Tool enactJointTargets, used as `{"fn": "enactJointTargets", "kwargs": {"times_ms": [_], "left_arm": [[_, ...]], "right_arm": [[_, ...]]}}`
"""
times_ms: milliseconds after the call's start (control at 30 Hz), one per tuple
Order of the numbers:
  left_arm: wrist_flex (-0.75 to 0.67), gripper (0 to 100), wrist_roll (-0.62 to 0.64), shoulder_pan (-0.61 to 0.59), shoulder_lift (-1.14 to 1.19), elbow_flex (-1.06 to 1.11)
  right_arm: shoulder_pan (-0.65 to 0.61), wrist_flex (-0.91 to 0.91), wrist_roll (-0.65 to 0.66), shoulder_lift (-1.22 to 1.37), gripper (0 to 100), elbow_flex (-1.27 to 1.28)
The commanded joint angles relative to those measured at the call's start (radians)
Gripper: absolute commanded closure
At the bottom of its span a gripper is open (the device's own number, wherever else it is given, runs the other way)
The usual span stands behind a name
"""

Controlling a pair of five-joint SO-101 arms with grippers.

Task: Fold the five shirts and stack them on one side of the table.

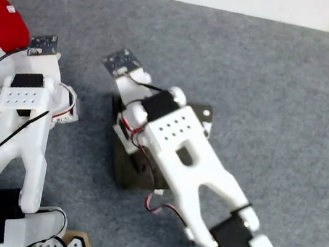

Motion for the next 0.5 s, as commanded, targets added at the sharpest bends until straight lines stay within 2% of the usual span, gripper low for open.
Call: {"fn": "enactJointTargets", "kwargs": {"times_ms": [0, 233, 467], "left_arm": [[-0.023, 77, 0.011, -0.012, -0.005, -0.002], [-0.021, 77, 0.011, -0.012, -0.005, -0.002], [-0.021, 77, 0.011, -0.01, -0.005, -0.002]], "right_arm": [[-0.005, 0.025, 0.034, -0.127, 77.2, 0.096], [-0.012, -0.265, 0.034, -0.196, 77.6, 0.389], [0.021, -0.381, 0.035, -0.111, 78.1, 0.401]]}}
